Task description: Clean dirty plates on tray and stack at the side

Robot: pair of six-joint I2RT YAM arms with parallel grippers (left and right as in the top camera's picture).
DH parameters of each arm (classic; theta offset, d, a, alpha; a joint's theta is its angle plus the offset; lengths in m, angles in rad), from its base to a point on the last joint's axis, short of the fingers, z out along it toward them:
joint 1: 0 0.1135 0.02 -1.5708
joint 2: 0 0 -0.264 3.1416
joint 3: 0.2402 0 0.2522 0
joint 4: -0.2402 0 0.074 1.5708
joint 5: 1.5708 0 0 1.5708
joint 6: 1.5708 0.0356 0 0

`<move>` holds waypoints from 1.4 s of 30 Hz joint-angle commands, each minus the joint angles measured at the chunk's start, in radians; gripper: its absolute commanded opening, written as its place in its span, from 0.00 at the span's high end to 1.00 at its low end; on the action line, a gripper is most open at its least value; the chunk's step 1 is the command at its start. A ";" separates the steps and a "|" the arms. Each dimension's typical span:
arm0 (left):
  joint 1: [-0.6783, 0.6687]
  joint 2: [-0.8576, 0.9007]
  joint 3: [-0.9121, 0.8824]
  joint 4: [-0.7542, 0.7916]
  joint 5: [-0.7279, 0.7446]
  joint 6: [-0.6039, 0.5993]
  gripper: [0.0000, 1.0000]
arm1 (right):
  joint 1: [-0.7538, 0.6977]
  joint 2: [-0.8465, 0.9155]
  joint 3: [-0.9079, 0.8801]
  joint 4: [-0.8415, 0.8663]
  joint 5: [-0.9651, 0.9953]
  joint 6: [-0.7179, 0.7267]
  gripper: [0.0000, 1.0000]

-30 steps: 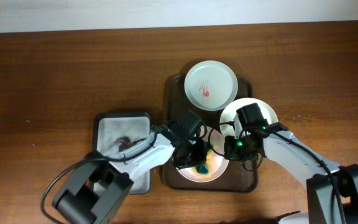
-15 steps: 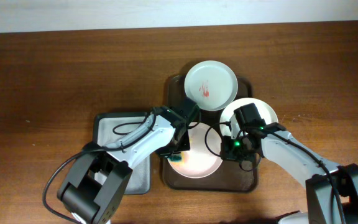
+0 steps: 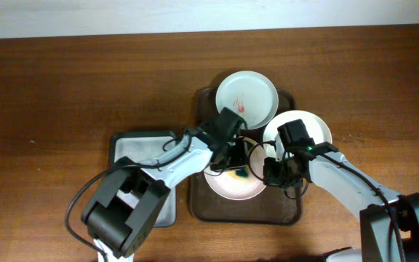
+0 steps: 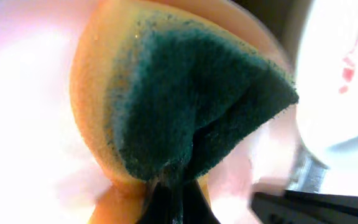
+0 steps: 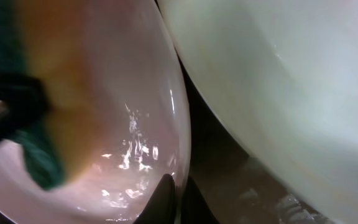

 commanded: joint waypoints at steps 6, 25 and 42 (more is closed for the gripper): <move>-0.027 0.082 -0.009 0.014 0.056 0.042 1.00 | 0.009 0.007 -0.005 -0.015 0.009 -0.069 0.96; 0.312 -0.438 0.043 -0.608 -0.462 0.203 1.00 | 0.008 -0.059 0.126 -0.146 0.154 -0.069 0.96; 0.599 -0.459 -0.208 -0.512 -0.224 0.526 1.00 | 0.481 -0.206 0.463 -0.568 1.024 0.050 0.96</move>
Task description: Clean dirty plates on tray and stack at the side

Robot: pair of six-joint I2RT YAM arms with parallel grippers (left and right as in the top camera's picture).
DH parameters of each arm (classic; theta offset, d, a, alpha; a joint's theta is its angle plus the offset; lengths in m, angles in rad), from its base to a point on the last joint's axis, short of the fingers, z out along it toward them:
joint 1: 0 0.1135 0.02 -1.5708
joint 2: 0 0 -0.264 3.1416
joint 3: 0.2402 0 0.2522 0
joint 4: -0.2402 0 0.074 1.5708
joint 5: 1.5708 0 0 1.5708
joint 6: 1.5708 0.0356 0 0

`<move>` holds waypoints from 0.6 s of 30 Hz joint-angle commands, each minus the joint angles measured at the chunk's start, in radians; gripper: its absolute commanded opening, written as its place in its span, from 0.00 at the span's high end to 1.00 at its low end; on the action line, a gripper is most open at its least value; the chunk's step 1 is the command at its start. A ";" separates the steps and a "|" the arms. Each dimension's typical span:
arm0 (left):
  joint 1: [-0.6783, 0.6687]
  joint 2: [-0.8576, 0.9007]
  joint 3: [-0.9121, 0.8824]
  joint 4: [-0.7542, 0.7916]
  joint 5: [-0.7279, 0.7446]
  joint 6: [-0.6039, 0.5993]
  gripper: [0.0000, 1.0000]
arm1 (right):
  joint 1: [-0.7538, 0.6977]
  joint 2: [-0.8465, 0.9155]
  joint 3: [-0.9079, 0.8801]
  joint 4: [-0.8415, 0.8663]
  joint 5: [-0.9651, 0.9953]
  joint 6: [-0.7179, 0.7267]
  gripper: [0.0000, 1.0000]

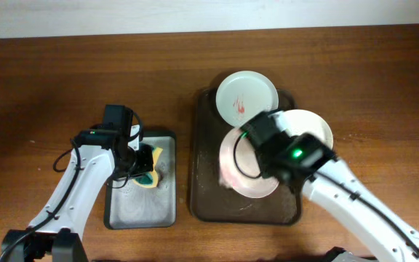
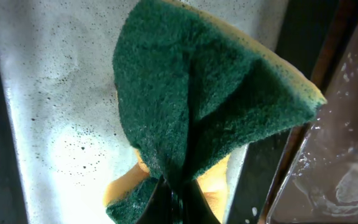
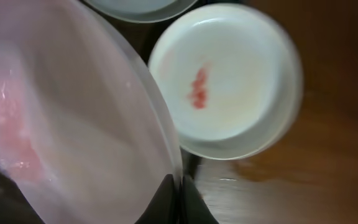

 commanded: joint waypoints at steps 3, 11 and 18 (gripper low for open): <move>0.008 -0.006 -0.003 0.005 -0.039 0.035 0.97 | 0.143 -0.017 0.021 -0.037 0.314 0.082 0.96; 0.008 -0.006 -0.003 0.004 -0.039 0.035 0.78 | 0.286 -0.017 0.073 -0.111 0.435 0.082 0.96; 0.008 -0.006 -0.003 0.003 -0.035 0.035 0.57 | 0.390 -0.017 0.087 -0.126 0.563 0.083 0.96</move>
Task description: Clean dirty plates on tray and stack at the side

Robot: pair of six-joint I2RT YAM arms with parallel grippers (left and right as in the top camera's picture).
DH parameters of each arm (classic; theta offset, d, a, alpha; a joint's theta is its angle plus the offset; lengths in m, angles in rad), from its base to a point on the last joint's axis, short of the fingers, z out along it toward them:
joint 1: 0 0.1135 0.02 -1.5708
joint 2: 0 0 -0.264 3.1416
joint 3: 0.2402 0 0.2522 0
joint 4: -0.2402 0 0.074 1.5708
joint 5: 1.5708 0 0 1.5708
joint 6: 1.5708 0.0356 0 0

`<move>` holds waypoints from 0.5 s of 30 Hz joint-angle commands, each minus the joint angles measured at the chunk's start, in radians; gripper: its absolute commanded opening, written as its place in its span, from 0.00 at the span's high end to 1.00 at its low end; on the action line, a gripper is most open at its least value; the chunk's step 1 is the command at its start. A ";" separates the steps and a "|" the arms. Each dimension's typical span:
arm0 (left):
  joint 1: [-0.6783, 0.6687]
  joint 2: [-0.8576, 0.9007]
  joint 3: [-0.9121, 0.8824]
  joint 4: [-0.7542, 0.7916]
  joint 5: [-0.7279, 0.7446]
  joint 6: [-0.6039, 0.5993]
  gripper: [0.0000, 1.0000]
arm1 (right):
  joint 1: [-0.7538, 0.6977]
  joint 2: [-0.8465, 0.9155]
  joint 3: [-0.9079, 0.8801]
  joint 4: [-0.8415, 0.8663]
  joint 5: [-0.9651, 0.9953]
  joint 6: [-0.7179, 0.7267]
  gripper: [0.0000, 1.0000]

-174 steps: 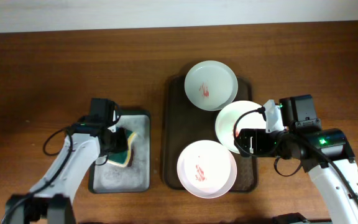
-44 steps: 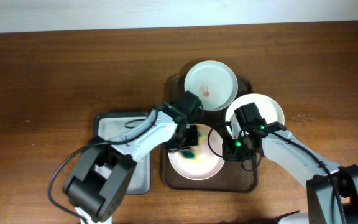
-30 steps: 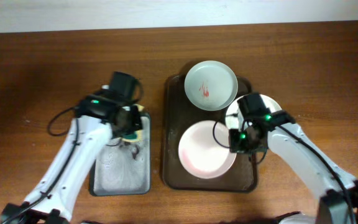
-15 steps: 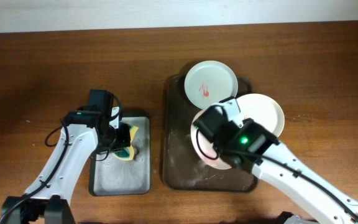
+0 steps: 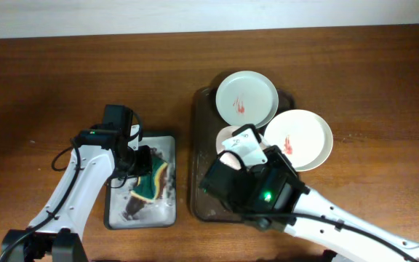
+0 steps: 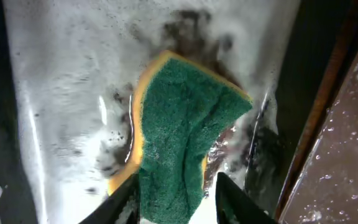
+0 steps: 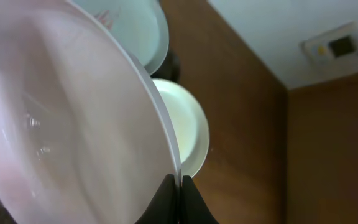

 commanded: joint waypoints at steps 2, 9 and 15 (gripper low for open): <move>0.008 -0.006 -0.003 -0.002 -0.003 0.013 0.48 | 0.026 -0.017 0.023 -0.001 0.113 0.015 0.96; 0.008 -0.006 -0.003 -0.002 -0.003 0.013 0.37 | 0.026 -0.017 0.023 -0.001 0.153 0.017 0.96; 0.008 -0.006 -0.003 -0.002 -0.004 0.013 0.36 | 0.026 -0.017 0.023 -0.001 0.161 0.017 0.96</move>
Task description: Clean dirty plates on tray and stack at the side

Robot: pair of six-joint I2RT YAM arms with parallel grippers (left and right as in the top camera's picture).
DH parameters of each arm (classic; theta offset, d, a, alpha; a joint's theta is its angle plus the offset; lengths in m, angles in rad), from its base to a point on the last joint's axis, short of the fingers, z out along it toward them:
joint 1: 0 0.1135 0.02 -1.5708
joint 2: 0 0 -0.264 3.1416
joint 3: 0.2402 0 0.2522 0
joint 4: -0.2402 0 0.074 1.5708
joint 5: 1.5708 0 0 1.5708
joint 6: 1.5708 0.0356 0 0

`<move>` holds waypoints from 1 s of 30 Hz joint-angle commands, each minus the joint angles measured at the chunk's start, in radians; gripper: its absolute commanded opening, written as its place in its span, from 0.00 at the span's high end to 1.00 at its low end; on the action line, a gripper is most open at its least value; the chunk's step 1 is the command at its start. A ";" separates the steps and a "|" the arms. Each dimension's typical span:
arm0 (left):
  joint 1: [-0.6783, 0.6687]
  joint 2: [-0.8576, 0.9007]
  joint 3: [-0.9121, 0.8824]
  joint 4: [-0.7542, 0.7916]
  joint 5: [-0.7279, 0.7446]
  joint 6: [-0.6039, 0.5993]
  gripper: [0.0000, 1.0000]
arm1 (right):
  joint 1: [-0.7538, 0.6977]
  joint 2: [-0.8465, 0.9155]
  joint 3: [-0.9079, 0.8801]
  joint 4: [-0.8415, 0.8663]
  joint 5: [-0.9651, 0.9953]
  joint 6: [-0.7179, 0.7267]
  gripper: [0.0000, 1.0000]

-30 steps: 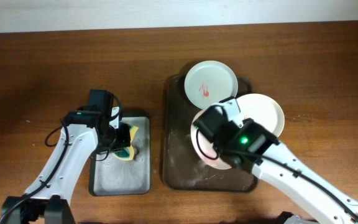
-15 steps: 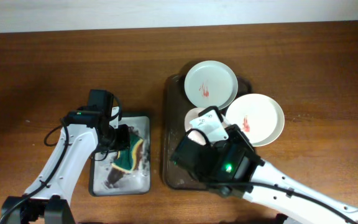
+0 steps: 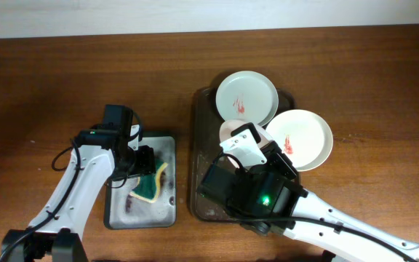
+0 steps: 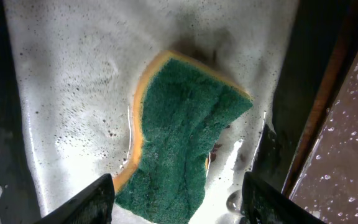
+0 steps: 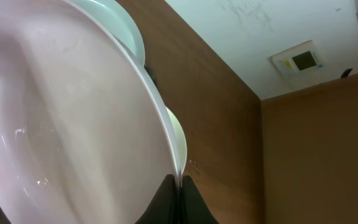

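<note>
My right gripper point(image 5: 179, 185) is shut on the rim of a wet pink plate point(image 5: 67, 124), held up on edge above the brown tray point(image 3: 201, 116). In the overhead view only a slice of that pink plate point(image 3: 229, 131) shows past the arm. A white plate with a red smear point(image 3: 246, 97) lies at the tray's back. A second red-smeared white plate point(image 3: 300, 138) sits at its right edge. The green and yellow sponge point(image 4: 182, 143) lies loose in the grey tray point(image 3: 118, 207). My left gripper point(image 4: 178, 205) stands open over the sponge, with its fingers point(image 4: 86, 200) spread wide.
The grey tray point(image 4: 61, 93) holds soapy water with dark specks. My right arm point(image 3: 260, 196) is raised and covers the brown tray's front half in the overhead view. Bare wooden table point(image 3: 64, 73) lies all round. A wall plate point(image 5: 296, 60) shows beyond the held plate.
The left fingers stand wider apart around the sponge, which now lies flat in calmer water. The right gripper has tipped the pink plate further up.
First the left gripper pressed the sponge onto the pink plate on the brown tray while the right gripper pinched its rim. Then the sponge was over the grey tray and the plate lifted. After that the sponge was let go, and the plate stands raised on edge.
</note>
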 commanded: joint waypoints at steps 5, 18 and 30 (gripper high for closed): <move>0.008 -0.006 -0.003 -0.002 -0.004 0.013 0.35 | 0.006 -0.017 0.023 -0.001 0.048 0.016 0.96; 0.008 -0.006 -0.003 -0.002 -0.004 0.013 0.35 | -0.016 -0.010 0.021 -0.038 0.069 0.111 0.96; 0.008 -0.006 -0.003 -0.005 -0.004 0.013 0.34 | -0.068 -0.005 0.024 -0.013 -0.099 0.121 0.96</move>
